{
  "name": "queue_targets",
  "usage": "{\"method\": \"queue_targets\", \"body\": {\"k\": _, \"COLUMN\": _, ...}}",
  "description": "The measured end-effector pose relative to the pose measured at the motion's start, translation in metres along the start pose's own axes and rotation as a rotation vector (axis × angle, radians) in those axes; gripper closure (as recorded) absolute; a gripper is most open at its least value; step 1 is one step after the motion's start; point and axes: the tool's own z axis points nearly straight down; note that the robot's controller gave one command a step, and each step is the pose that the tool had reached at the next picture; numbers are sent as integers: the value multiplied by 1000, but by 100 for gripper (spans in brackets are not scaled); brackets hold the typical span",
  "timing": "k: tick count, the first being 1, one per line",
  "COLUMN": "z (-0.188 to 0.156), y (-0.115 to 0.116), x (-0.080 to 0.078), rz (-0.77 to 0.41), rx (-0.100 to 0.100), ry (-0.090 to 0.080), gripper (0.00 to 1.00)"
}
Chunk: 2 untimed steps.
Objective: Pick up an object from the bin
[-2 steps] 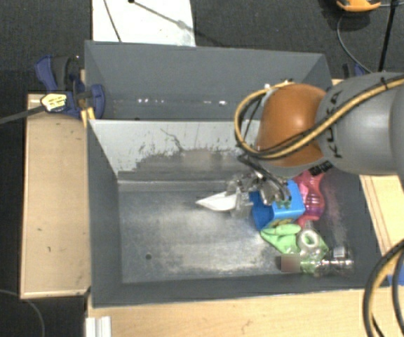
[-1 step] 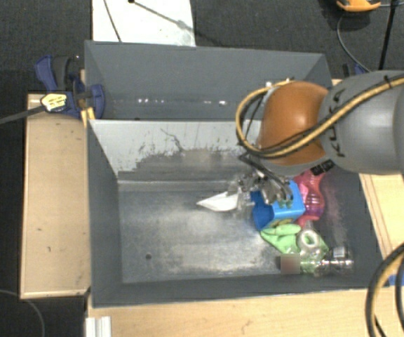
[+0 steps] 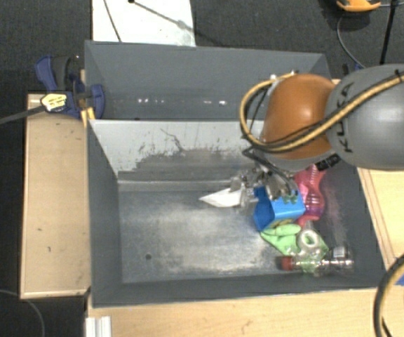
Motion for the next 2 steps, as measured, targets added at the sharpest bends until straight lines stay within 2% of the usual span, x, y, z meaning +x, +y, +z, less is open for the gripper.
{"method": "queue_targets", "body": {"k": 2, "z": -27, "y": -1, "x": -4, "rz": 2, "rx": 2, "ry": -16, "gripper": 100}}
